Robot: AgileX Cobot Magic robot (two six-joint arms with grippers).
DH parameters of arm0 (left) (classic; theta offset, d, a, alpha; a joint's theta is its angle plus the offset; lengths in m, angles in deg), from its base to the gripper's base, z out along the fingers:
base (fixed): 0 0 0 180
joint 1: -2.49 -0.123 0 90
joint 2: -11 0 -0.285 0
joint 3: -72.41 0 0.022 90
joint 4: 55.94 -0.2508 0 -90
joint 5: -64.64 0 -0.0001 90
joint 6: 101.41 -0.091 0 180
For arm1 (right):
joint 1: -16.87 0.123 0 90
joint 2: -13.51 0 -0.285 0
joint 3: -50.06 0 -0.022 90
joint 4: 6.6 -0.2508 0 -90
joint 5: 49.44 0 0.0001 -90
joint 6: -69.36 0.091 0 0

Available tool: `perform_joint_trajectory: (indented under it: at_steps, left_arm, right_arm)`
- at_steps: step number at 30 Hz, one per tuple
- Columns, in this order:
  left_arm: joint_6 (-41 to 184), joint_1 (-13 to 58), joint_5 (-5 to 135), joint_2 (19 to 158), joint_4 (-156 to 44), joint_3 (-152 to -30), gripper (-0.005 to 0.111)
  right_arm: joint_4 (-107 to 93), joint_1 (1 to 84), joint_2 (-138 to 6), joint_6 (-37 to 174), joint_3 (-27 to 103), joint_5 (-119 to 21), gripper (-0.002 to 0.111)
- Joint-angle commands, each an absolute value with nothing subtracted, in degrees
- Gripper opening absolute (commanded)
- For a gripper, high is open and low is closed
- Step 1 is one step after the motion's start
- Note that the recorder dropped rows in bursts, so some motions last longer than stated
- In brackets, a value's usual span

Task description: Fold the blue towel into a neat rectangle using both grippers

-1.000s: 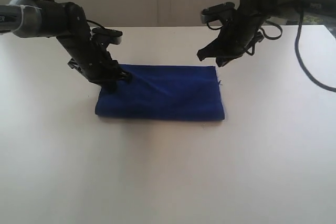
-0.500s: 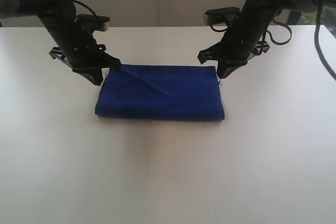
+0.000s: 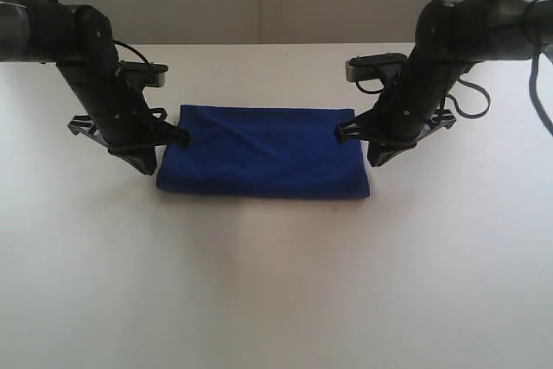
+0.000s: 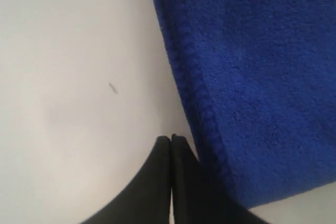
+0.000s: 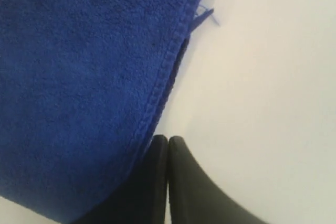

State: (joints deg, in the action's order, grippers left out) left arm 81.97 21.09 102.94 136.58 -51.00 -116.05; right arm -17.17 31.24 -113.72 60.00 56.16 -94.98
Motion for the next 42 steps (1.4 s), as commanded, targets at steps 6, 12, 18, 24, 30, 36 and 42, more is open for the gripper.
perform_joint_trajectory:
  at_steps: [6, 12, 18, 24, 30, 36, 42]
  left_arm:
    - [82.7, 21.5, 102.4, 136.4, -47.1, -115.5, 0.000]
    - [82.9, 22.5, 103.7, 137.5, -46.3, -115.5, 0.000]
    - [82.9, 22.6, 105.8, 137.5, -46.2, -115.5, 0.000]
    - [82.9, 22.6, 106.9, 137.5, -45.8, -115.5, 0.000]
    - [82.9, 22.6, 107.5, 137.5, -46.0, -115.5, 0.000]
    - [86.3, 22.5, 107.7, 134.5, -52.8, -115.7, 0.000]
    - [94.3, 18.9, 113.6, 128.0, -63.9, -115.7, 0.000]
  right_arm:
    - [-18.4, 31.1, -114.9, 60.6, 55.3, -93.5, 0.000]
    - [-18.5, 31.1, -114.9, 60.6, 55.3, -93.7, 0.000]
    - [-18.5, 31.1, -114.9, 60.6, 55.3, -92.9, 0.000]
    - [-18.4, 31.1, -114.9, 60.6, 55.3, -92.6, 0.000]
    - [-18.4, 31.1, -114.9, 60.6, 55.3, -92.5, 0.000]
    - [-18.4, 30.7, -112.4, 61.3, 55.5, -93.1, 0.000]
    - [-18.3, 26.6, -104.9, 62.0, 55.3, -97.4, 0.000]
